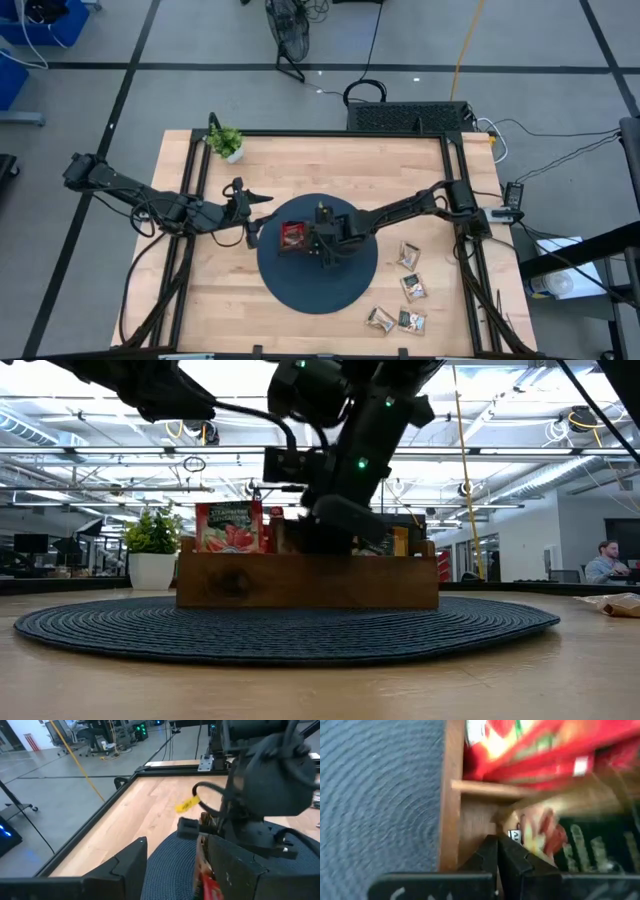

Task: Pick & Place Tea
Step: Put the brown tea bag into the middle section of the wooden organizer

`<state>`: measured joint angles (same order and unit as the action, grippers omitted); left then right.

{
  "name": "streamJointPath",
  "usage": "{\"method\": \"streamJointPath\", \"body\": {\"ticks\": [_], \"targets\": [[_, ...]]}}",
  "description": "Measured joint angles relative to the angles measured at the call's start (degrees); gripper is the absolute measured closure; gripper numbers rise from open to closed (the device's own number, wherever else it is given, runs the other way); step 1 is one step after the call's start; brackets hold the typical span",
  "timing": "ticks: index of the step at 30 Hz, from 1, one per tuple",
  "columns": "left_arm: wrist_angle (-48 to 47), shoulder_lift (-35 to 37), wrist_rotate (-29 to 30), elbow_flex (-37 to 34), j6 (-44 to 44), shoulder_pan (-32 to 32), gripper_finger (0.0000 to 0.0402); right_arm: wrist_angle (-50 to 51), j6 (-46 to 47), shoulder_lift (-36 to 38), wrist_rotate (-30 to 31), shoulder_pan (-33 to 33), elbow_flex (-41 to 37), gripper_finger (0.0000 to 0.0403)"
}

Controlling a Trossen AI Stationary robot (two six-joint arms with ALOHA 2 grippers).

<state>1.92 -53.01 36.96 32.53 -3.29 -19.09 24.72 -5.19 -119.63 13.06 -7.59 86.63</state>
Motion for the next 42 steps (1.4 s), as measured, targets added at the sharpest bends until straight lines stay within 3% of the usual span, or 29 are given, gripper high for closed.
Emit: {"method": "streamJointPath", "body": {"ticks": [3, 20, 27, 42], "targets": [[0.1, 0.0, 0.0, 0.0, 0.0, 0.0, 0.0194, -0.7, 0.1, 0.9, 3.9, -0.9, 0.0, 0.0403], [0.1, 0.0, 0.0, 0.0, 0.0, 0.0, 0.0205, -1.8, 0.0, 1.1, 3.8, -1.5, 0.0, 0.0403], [0.1, 0.0, 0.0, 0.0, 0.0, 0.0, 0.0193, -1.7, 0.9, 1.1, 11.2, -0.7, 0.1, 0.0403], [0.1, 0.0, 0.0, 0.0, 0.0, 0.0, 0.0209, -2.7, -0.1, 1.1, 10.9, -0.9, 0.1, 0.0403]]}}
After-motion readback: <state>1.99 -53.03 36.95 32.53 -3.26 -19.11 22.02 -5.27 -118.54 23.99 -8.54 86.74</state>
